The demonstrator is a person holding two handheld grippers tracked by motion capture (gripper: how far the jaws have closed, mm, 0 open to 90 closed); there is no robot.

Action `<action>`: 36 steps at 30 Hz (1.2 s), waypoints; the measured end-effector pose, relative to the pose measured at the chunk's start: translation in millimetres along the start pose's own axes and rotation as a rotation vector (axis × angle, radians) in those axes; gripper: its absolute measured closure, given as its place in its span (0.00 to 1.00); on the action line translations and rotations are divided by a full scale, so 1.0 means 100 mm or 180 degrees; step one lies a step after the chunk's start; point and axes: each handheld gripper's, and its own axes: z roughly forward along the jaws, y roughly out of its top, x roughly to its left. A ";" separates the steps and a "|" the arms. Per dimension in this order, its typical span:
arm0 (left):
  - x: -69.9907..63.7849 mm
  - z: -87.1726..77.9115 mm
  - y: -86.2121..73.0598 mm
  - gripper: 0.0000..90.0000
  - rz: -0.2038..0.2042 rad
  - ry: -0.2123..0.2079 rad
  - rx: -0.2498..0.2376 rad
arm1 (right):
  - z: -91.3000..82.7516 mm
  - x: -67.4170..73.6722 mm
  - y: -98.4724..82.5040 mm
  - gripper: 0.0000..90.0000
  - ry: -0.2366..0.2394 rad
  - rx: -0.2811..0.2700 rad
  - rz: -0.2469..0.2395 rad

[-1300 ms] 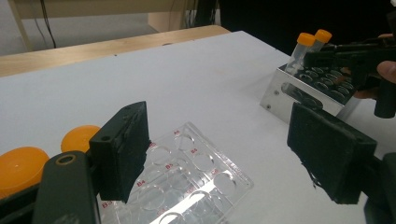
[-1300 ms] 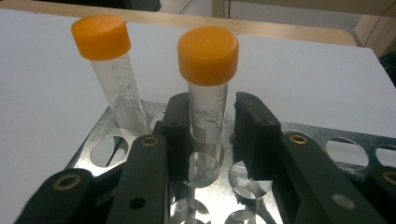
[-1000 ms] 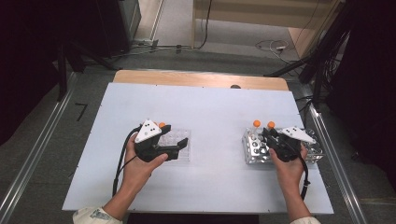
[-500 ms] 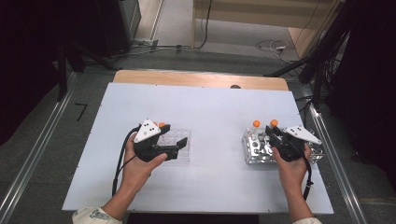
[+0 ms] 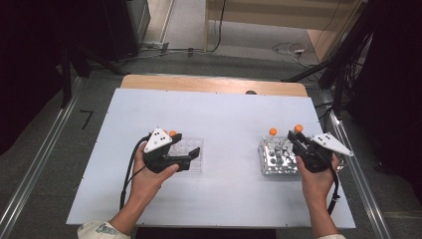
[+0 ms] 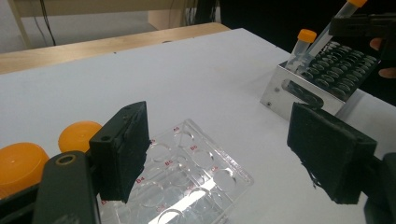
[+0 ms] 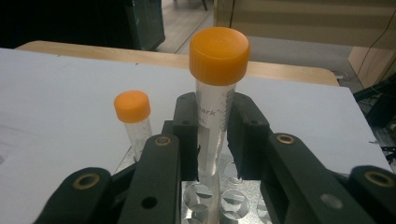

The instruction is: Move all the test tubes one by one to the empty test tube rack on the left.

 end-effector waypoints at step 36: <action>-0.11 0.02 -0.01 0.25 0.0058 -0.0095 0.0013 | -0.13 0.87 -0.05 0.80 0.0839 0.0164 -0.0431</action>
